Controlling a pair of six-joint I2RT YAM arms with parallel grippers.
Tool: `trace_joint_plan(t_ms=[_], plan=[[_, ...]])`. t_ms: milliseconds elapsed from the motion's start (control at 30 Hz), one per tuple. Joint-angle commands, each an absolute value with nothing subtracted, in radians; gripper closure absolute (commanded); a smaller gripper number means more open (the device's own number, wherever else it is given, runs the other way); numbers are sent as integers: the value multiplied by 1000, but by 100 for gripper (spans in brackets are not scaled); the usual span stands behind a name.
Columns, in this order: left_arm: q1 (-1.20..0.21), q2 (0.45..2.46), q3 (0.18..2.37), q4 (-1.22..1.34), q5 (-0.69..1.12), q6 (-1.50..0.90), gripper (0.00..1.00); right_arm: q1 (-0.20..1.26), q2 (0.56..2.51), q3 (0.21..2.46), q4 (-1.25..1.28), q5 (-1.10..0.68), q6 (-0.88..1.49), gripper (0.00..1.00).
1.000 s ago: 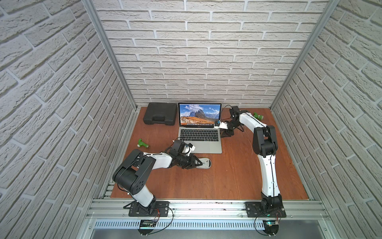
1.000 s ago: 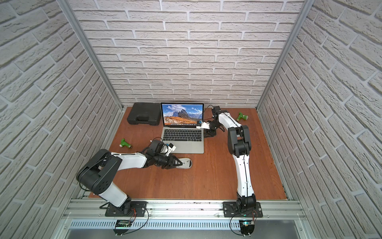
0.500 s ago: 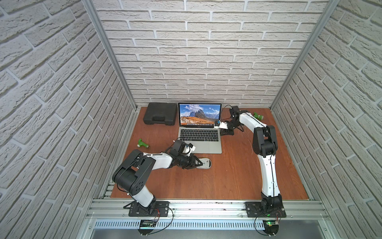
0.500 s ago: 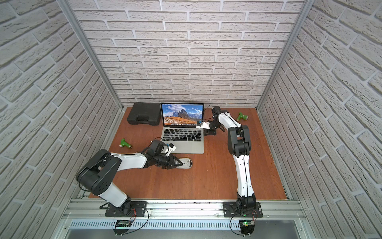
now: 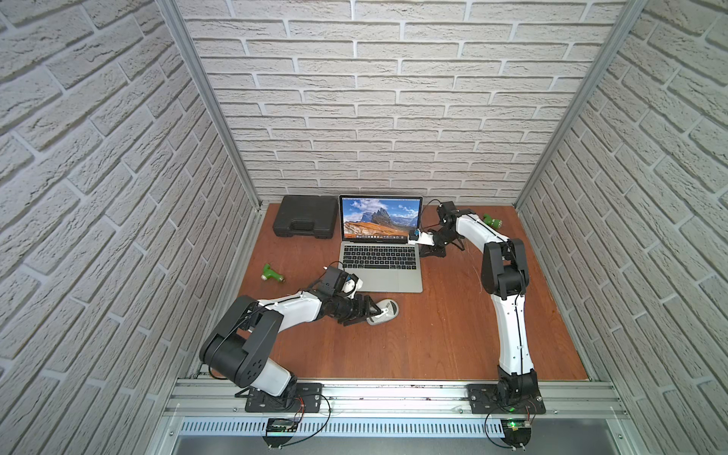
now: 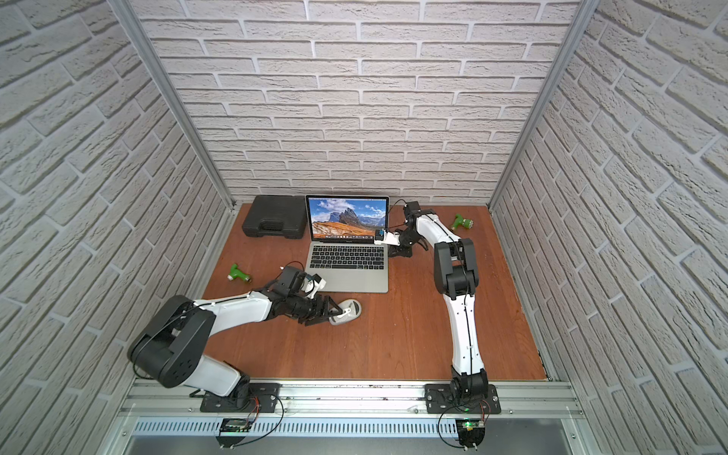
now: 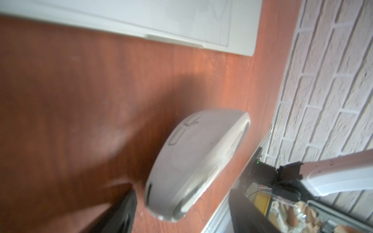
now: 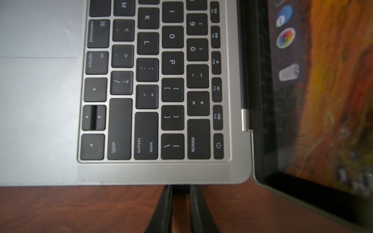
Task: Remove the wireless mouse receiver from the laptop
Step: Place the mouse at the center of the board.
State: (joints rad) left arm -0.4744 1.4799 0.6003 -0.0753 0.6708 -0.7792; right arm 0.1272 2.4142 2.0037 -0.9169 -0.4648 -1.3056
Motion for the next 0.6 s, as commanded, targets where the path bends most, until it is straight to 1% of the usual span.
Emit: trace_joint_plan(t_ms=[0,133,233,367,400,433,500,567], plan=[[-433,1424,611,-208,629,-708,13,150,2438,1993,-916,-550,-1503,83],[-374,1396,638,-275,605,-662,12,150,2437,1987,-906,-555,-1508,85],[-317,1392,650,-263,586,-649,14,150,2437,1983,-897,-549,-1509,86],[-261,1424,693,-223,540,-631,22,147,2436,1980,-895,-539,-1513,87],[-254,1436,712,-219,522,-624,29,146,2437,1976,-892,-535,-1515,87],[-250,1447,728,-216,507,-618,33,148,2437,1976,-892,-533,-1517,87],[-244,1473,760,-186,495,-600,35,146,2434,1974,-891,-526,-1517,88],[-238,1503,800,-176,483,-579,39,144,2431,1970,-892,-520,-1520,88]])
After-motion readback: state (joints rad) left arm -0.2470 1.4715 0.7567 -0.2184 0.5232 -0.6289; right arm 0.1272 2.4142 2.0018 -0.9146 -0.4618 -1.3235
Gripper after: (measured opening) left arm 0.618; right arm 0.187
